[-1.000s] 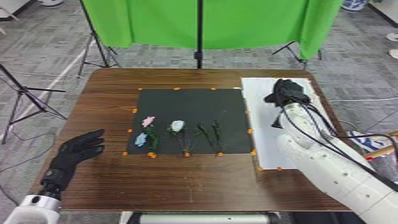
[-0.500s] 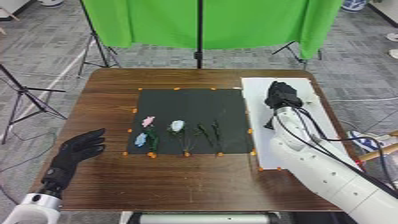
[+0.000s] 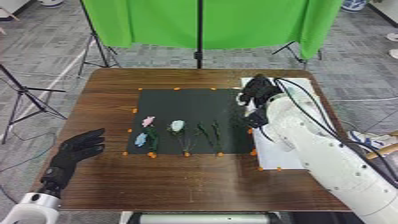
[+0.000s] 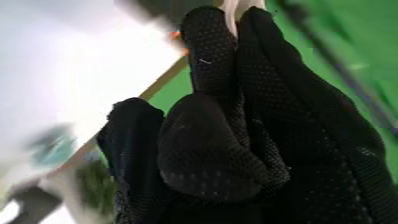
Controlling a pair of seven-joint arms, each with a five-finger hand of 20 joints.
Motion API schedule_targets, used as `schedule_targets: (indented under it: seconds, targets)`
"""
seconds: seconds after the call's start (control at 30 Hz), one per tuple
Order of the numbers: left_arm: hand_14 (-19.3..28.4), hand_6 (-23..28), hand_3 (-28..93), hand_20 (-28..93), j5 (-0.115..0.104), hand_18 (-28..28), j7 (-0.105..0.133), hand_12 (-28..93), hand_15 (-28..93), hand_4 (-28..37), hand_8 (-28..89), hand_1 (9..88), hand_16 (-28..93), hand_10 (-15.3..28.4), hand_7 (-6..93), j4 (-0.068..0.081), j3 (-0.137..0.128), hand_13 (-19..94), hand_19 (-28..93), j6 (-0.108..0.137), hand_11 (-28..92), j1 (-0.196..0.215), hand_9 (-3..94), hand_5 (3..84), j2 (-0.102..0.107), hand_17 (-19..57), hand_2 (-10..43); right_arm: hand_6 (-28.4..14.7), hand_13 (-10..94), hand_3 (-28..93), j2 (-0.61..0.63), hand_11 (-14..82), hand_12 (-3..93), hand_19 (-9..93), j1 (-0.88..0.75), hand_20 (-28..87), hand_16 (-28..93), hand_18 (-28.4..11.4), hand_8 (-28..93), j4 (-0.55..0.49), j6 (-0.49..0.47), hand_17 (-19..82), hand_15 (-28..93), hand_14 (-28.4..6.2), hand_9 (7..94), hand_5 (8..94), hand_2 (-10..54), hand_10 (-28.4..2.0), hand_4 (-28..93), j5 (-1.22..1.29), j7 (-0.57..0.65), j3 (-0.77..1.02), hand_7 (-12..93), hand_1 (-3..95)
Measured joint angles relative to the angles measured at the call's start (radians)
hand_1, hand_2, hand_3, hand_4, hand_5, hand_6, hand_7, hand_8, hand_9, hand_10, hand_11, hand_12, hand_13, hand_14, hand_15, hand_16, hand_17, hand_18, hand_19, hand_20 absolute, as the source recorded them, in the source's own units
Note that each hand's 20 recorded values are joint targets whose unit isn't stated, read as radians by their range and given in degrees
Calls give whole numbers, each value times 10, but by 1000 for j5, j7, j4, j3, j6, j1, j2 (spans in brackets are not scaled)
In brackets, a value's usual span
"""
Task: Arrange flowers
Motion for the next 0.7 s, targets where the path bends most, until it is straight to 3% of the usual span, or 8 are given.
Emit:
schedule_targets:
  seconds: [0.43, 0.7]
  targets:
    - [181, 29, 682, 365, 1, 156, -5, 133, 257, -33, -64, 374, 25, 124, 121, 1, 4, 344, 341, -16, 190, -5, 395, 426, 0, 31, -44, -23, 924, 569, -151, 132, 486, 932, 35, 649, 396, -157, 154, -23, -2, 637, 625, 3, 908, 770, -95, -91, -141, 78, -54, -118, 244, 630]
    - [182, 28, 683, 364, 0, 157, -9, 134, 255, -34, -63, 371, 25, 125, 119, 1, 3, 343, 339, -23, 188, -7, 396, 426, -1, 29, -43, -26, 919, 568, -177, 138, 487, 932, 26, 652, 399, -159, 140, -13, -27, 633, 628, -3, 899, 758, -95, -96, -135, 90, -51, -143, 231, 602]
